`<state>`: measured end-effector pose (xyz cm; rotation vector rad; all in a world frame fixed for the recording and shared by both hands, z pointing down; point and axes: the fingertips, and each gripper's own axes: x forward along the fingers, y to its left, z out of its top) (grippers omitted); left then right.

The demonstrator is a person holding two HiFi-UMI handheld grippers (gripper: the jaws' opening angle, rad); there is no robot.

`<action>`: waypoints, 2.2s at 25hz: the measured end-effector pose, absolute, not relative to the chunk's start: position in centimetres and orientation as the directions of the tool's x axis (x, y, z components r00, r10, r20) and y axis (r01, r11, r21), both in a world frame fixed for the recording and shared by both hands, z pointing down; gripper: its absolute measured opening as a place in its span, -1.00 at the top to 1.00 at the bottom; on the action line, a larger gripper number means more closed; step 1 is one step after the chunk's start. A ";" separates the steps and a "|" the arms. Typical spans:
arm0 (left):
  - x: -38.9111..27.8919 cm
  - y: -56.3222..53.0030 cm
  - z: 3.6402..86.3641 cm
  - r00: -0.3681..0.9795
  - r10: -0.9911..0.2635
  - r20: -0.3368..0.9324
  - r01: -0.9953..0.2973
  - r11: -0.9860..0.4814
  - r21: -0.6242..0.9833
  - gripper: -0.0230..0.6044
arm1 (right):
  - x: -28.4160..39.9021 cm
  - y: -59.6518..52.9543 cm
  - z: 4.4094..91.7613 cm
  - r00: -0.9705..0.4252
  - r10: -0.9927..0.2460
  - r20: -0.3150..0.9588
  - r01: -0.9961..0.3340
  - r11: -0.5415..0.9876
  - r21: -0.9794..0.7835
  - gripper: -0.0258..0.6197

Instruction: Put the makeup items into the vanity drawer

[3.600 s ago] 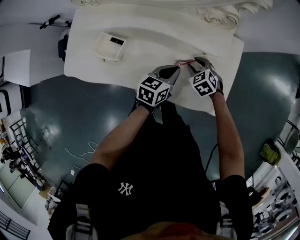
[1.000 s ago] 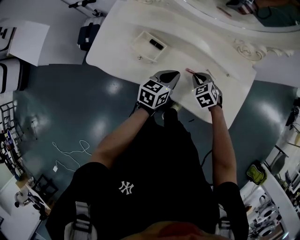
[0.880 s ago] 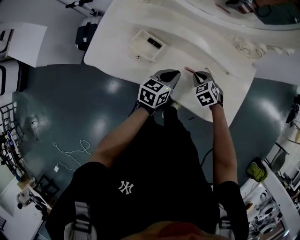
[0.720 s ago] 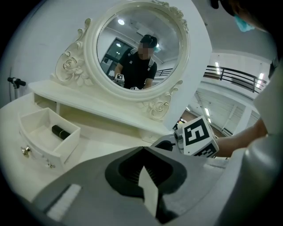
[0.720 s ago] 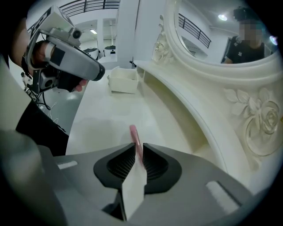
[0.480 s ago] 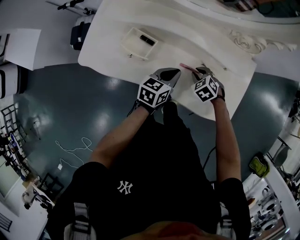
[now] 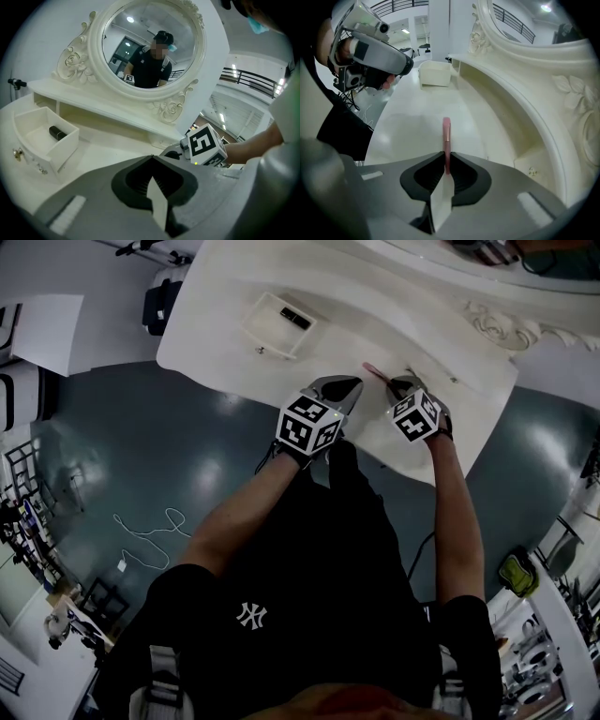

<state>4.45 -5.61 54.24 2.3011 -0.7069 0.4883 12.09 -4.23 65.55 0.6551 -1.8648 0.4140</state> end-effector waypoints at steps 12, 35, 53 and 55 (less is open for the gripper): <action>3.2 -5.5 52.7 0.788 -0.375 0.489 -0.601 -0.643 0.474 0.93 | 9.7 -5.2 61.2 -0.313 -0.355 0.881 -0.679 0.732 0.054 0.73; -10.1 -12.4 49.6 0.740 -0.507 0.443 -0.671 -0.595 0.441 0.93 | -8.1 -14.8 56.8 -0.422 -0.396 0.815 -0.692 0.722 -0.008 0.72; -14.9 -14.7 50.1 0.753 -0.489 0.440 -0.657 -0.598 0.459 0.93 | -12.2 -15.9 59.4 -0.384 -0.322 0.865 -0.697 0.716 -0.043 0.57; -14.6 -14.5 50.0 0.760 -0.481 0.437 -0.649 -0.605 0.461 0.93 | -11.9 -15.8 58.9 -0.384 -0.339 0.859 -0.708 0.705 -0.038 0.59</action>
